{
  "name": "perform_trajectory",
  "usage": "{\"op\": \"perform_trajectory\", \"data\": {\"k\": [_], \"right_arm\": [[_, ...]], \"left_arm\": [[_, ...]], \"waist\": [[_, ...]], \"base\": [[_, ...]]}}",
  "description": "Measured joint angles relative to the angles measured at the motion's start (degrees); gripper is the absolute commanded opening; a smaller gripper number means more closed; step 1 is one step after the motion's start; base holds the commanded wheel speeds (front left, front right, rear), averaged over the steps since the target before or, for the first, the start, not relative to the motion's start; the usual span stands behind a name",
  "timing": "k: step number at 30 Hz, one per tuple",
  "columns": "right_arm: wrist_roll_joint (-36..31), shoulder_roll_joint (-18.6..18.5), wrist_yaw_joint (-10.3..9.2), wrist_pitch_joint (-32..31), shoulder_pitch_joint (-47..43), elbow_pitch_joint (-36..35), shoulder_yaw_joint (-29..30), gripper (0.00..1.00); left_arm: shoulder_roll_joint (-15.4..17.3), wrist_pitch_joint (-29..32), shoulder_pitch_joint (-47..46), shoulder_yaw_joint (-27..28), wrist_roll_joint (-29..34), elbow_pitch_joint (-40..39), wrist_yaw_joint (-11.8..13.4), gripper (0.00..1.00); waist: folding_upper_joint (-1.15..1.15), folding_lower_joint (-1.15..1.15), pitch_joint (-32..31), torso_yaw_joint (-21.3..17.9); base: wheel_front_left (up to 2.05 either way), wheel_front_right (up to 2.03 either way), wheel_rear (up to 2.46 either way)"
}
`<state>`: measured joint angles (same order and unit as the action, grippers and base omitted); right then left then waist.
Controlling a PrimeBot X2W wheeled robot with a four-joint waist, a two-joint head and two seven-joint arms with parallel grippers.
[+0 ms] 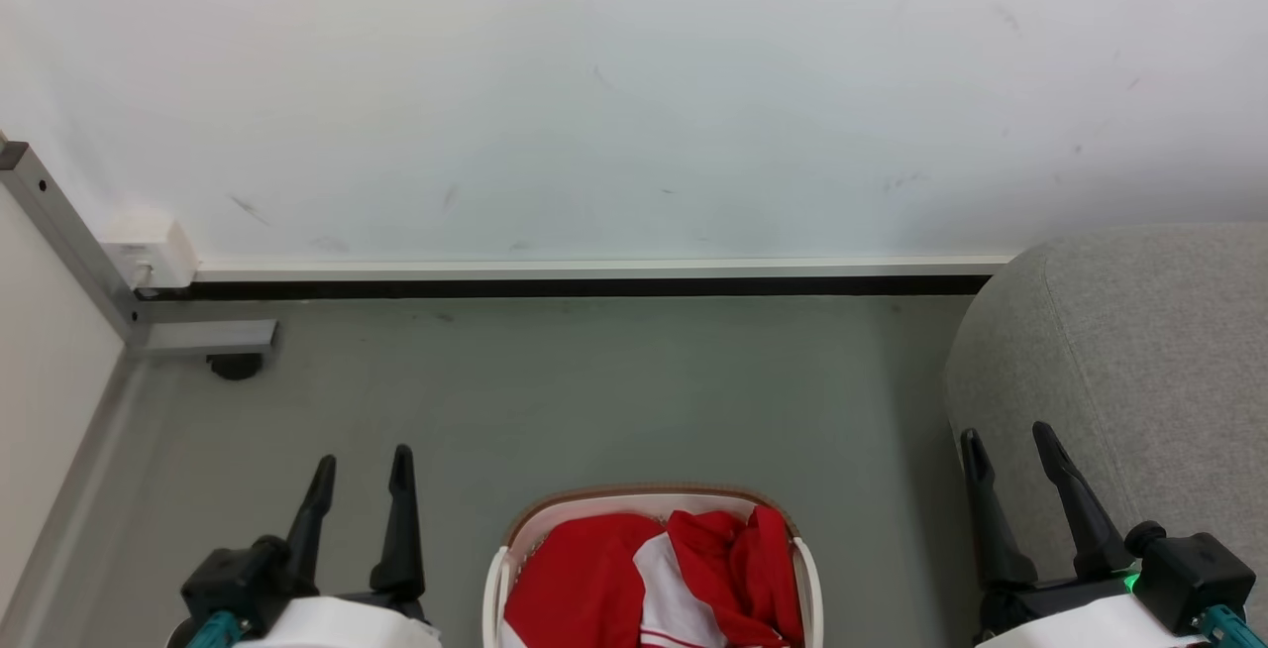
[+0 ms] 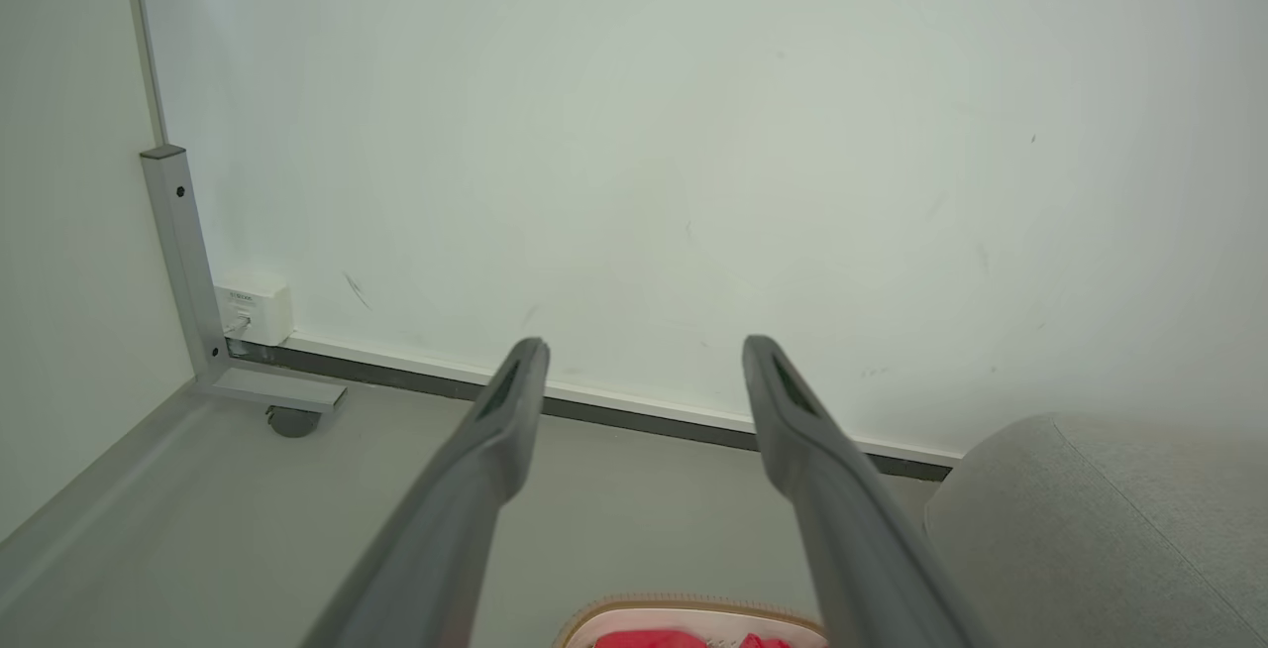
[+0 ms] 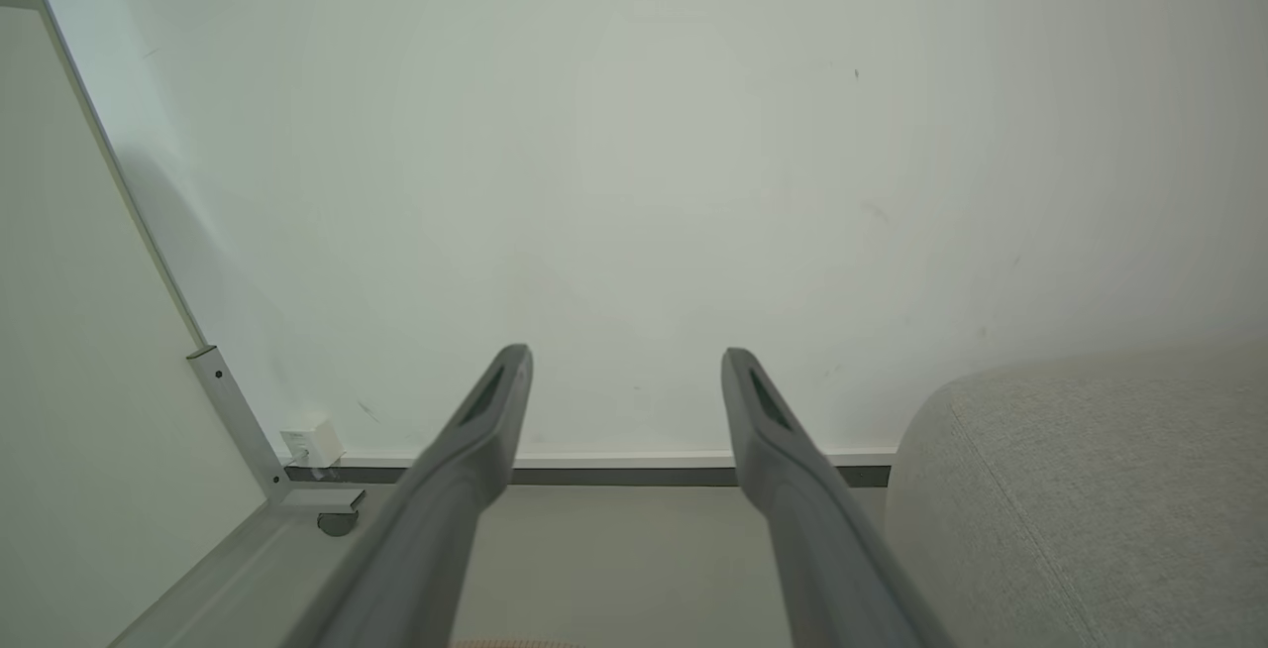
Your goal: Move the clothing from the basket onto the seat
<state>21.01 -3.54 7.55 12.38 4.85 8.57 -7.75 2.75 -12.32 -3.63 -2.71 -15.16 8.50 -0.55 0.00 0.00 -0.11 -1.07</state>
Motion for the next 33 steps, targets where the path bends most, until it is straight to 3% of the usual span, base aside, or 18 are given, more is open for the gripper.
{"op": "perform_trajectory", "data": {"k": [24,33], "right_arm": [[-8.4,0.2,0.00,2.5,0.0,-1.0,-0.9,1.00],[-8.5,0.3,0.00,2.7,0.0,-1.0,-0.8,1.00]], "left_arm": [[0.0,-2.7,-0.2,-1.4,7.7,-0.3,0.2,1.00],[0.0,-2.8,-0.3,-1.2,8.0,-0.2,0.1,1.00]], "waist": [[0.00,0.00,0.1,-0.3],[0.00,0.00,0.3,-0.4]], "base": [[0.00,0.00,0.00],[0.00,0.00,0.00]]}}
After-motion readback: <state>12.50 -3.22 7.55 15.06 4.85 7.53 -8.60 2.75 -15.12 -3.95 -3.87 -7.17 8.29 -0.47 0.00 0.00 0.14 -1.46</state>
